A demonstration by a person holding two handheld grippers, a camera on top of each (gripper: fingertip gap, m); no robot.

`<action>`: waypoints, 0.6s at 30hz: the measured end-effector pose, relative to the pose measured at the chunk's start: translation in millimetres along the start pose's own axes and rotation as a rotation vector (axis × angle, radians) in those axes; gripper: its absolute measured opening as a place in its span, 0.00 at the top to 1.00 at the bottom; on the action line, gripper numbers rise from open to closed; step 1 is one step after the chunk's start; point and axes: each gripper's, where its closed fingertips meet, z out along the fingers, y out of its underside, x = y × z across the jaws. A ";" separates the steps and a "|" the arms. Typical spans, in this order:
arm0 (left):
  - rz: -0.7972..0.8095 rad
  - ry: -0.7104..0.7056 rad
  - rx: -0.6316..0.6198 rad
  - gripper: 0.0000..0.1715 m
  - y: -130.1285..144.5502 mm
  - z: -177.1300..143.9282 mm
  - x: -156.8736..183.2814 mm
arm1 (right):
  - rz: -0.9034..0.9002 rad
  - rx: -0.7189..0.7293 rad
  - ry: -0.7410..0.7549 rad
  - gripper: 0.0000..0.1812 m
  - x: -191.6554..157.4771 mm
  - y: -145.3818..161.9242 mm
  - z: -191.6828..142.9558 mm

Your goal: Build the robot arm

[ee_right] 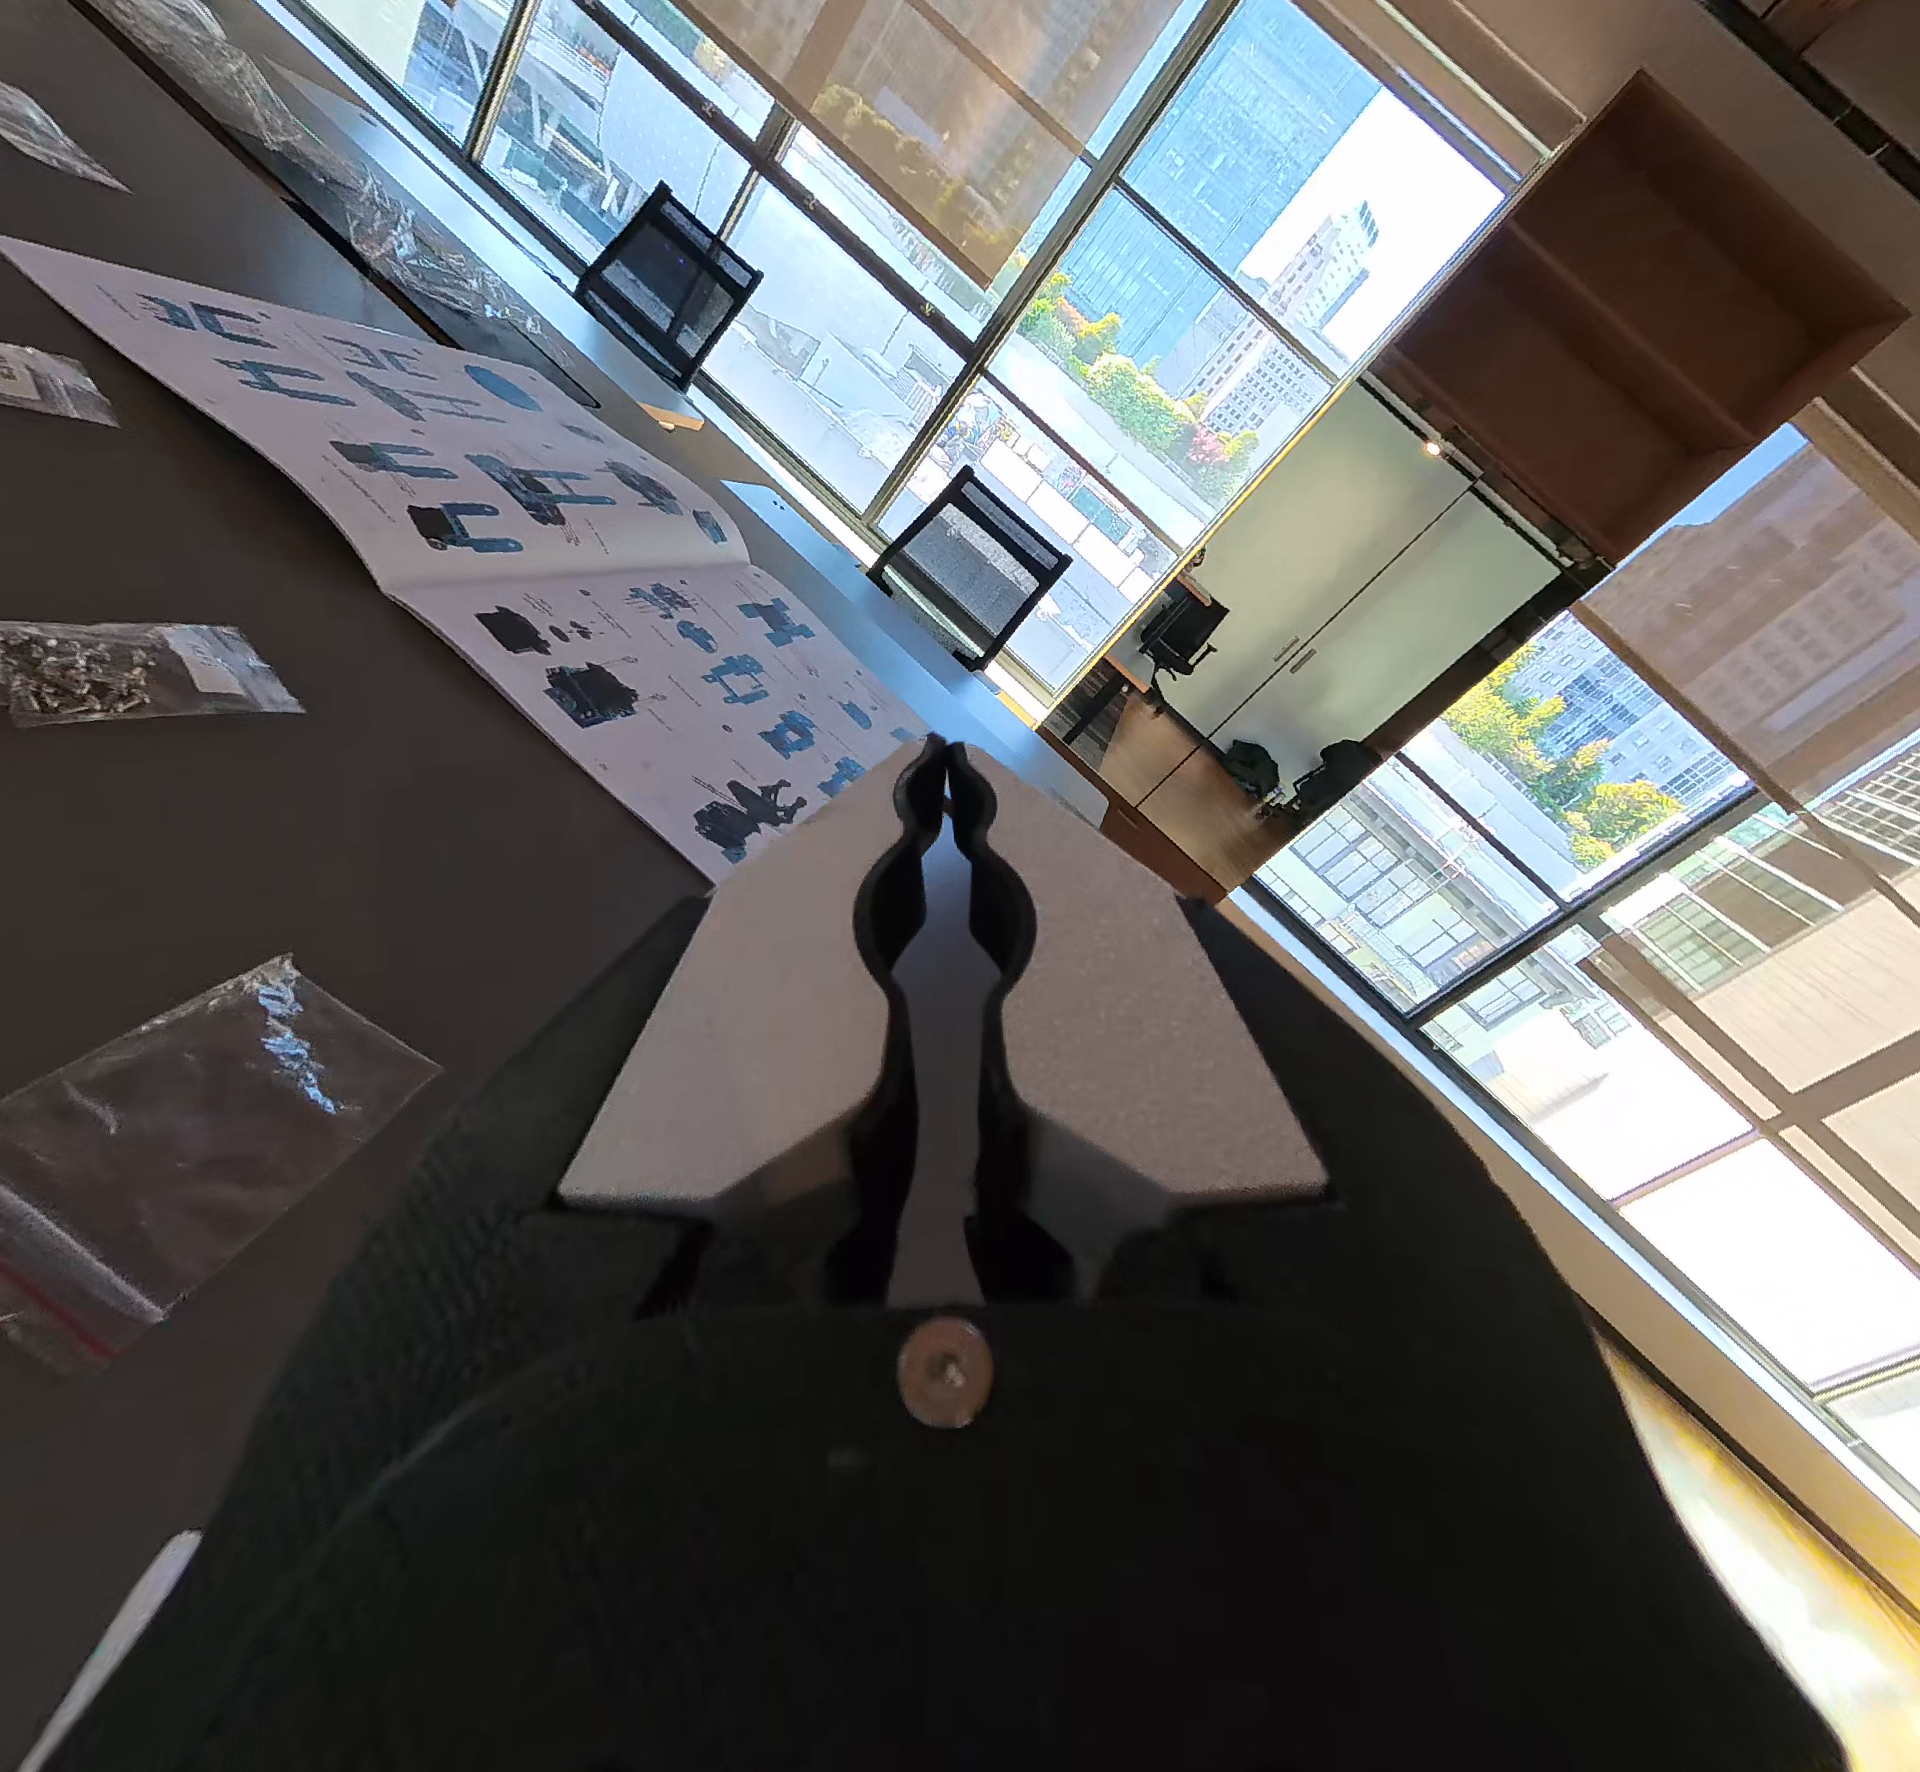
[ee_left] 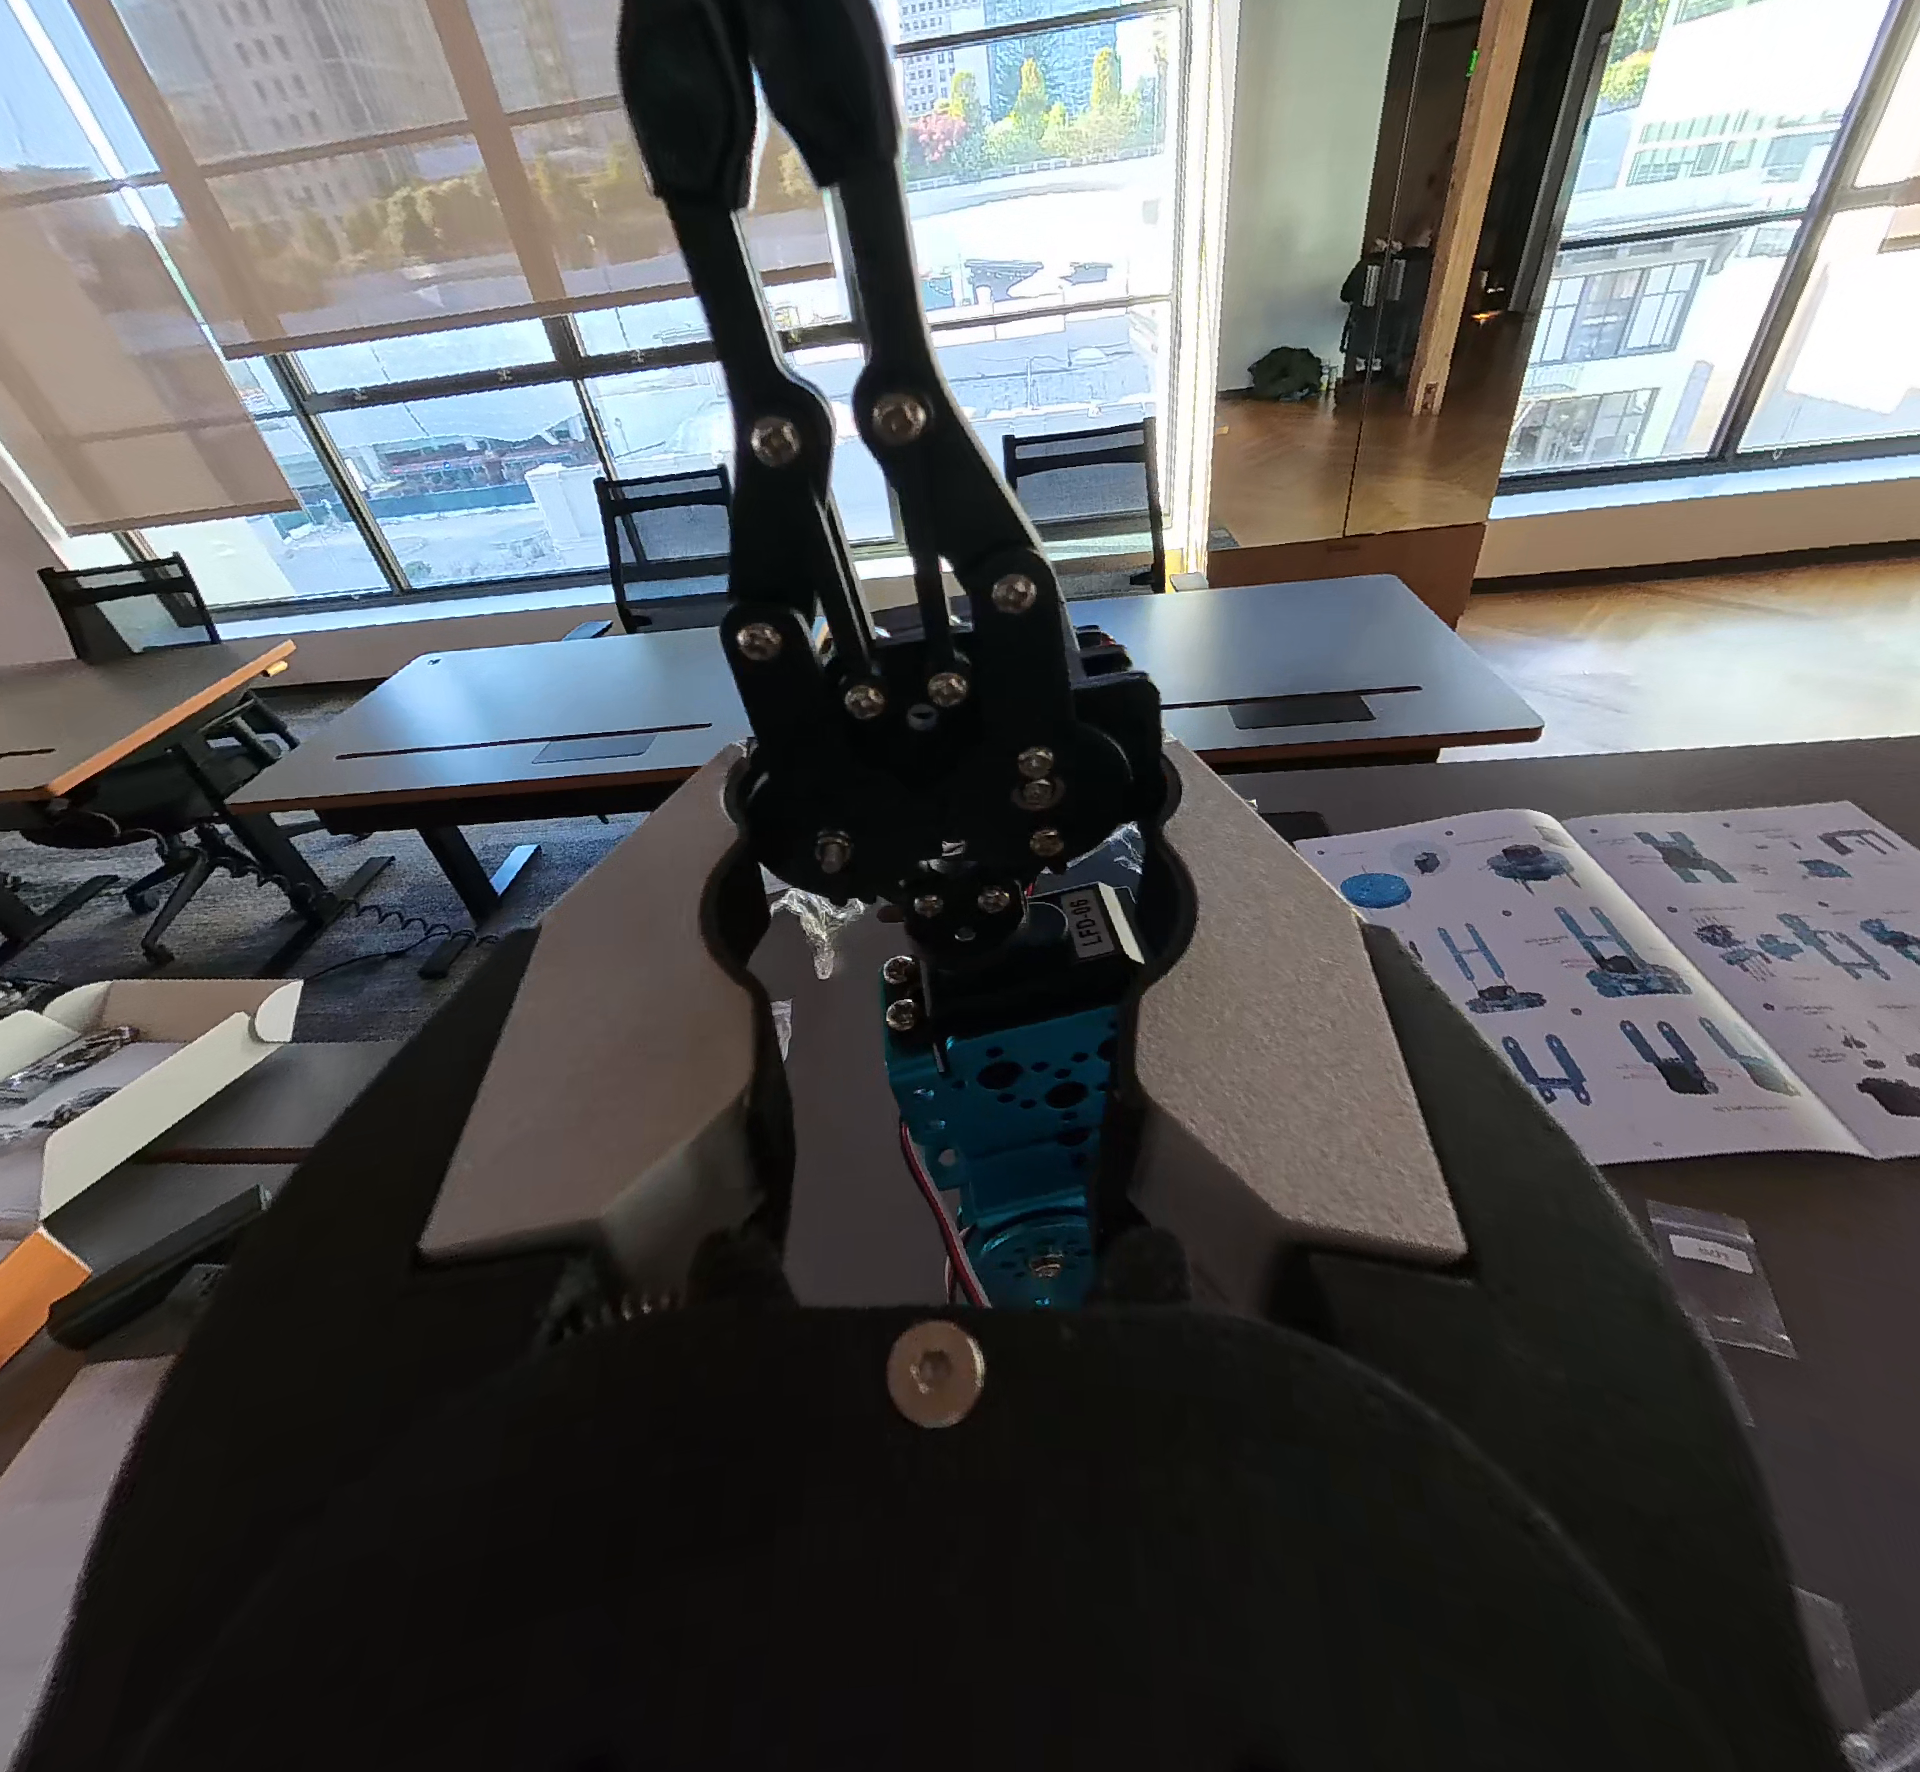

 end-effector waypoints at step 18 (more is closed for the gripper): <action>-0.165 0.543 0.102 0.51 70.3 -43.3 -18.8 | -0.096 0.510 -0.575 0.84 -176.9 -290.5 93.8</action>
